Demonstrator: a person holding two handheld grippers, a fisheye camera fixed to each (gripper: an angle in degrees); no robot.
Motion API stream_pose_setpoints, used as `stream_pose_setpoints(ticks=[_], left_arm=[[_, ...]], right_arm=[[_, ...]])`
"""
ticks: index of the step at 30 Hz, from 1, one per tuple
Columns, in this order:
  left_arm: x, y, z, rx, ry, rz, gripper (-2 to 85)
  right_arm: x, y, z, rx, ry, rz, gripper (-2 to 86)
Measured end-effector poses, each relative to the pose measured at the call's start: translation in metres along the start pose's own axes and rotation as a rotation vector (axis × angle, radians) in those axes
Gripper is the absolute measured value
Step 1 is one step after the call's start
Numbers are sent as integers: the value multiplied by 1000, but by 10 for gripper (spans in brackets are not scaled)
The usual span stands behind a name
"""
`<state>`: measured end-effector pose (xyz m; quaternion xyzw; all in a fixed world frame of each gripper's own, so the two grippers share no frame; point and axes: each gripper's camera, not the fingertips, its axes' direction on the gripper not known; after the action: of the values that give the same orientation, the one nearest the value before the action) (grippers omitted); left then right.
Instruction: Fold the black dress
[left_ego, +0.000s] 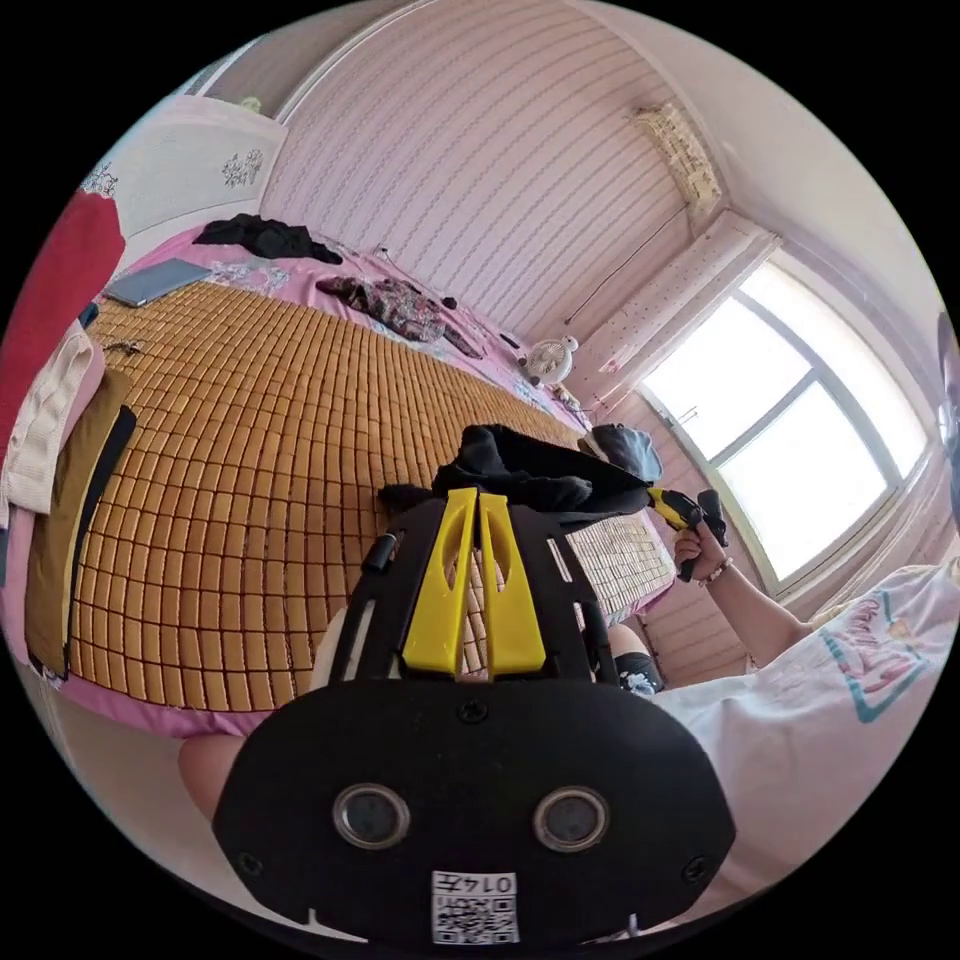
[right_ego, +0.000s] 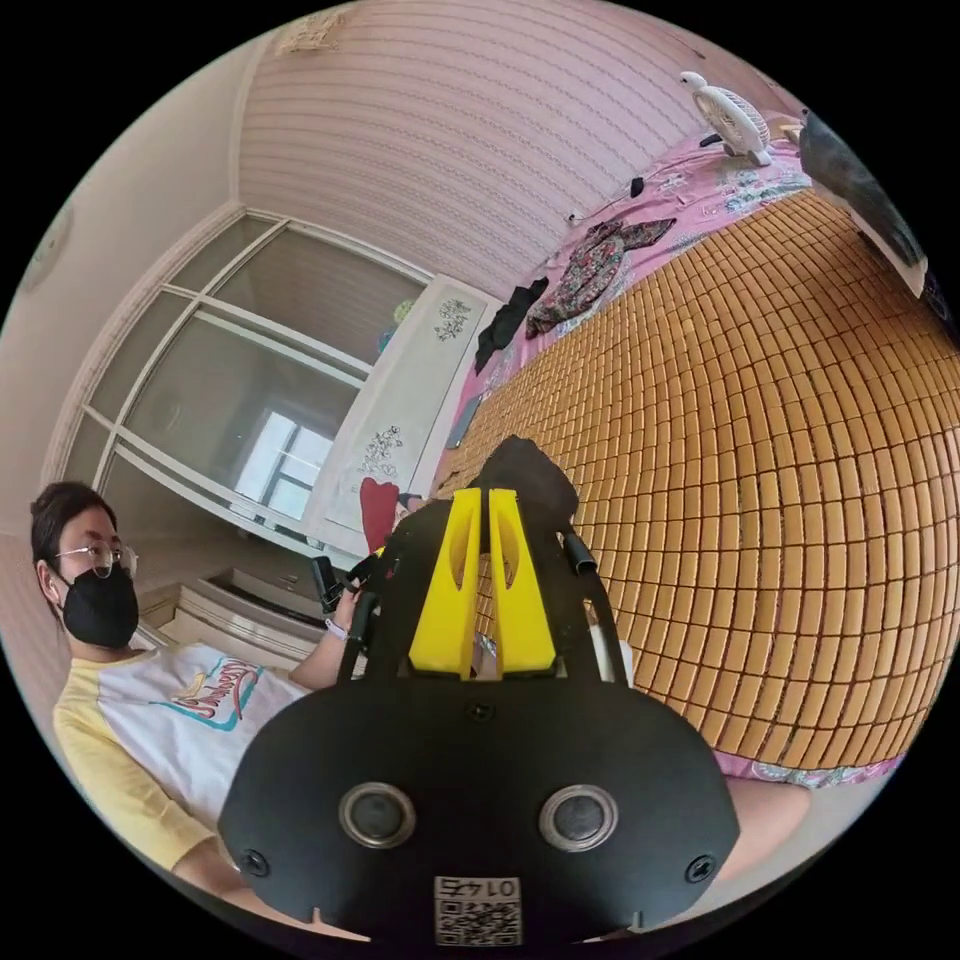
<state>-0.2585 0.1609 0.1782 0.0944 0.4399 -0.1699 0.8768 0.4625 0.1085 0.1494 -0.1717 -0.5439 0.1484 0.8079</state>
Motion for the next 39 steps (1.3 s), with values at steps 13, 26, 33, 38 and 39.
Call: stream_pose_setpoints(ticks=[13,26,33,38,39], left_arm=[[186,-83,-258,530,-12,441,-10],[325,-46,-404,842,152,621,-10],[405,-36,-489,1064,180,836,-10],[398,-72,-463,969,106,784,-10],[384,-88,-441,900,75,734,-10]], right_arm=[[-227,9,-100,294,-184,-625,4],[-366,126,-190,551,-64,-1050,4],[-458,171,-231,677,-52,-1252,4],[-463,141,-203,609,141,-1181,4],[-455,129,-195,576,159,-1144,4]])
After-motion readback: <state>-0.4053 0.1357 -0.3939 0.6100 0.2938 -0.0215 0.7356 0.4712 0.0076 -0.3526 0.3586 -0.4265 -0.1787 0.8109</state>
